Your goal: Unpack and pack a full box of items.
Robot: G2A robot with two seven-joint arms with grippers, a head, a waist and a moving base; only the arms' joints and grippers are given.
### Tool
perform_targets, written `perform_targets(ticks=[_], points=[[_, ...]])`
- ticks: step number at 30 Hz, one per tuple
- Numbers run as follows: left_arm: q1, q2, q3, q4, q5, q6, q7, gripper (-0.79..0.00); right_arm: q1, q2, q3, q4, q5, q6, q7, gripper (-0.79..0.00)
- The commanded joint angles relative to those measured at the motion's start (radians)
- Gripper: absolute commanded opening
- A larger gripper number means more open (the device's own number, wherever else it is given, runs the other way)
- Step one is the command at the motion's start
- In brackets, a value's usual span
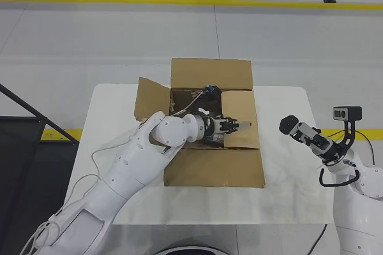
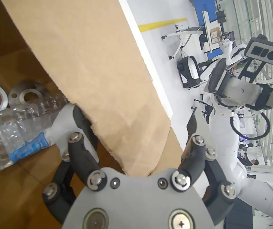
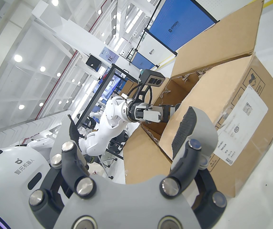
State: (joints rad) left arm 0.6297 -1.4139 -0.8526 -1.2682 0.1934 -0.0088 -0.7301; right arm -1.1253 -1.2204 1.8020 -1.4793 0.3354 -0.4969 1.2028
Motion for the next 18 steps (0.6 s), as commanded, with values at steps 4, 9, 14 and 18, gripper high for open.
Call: perform_targets(ticks=[4,9,14,18], points=[[0.018,0.007,-0.022,-0.092,0.035,0.020,0.018,0.000,-0.020,0.003,0.005,-0.034,-0.006,0.007,-0.048,0.000],[0.013,-0.001,-0.007,-0.160,0.070,0.051,0.062,0.000,-0.050,0.016,0.046,-0.085,-0.020,-0.001,-0.090,0.000],[-0.034,-0.029,0.053,-0.140,0.075,0.054,0.120,0.000,-0.084,0.031,0.110,-0.133,-0.048,-0.028,-0.115,0.000],[-0.097,-0.067,0.114,-0.057,0.034,0.033,0.163,0.000,-0.104,0.044,0.163,-0.149,-0.100,-0.030,-0.145,0.000]])
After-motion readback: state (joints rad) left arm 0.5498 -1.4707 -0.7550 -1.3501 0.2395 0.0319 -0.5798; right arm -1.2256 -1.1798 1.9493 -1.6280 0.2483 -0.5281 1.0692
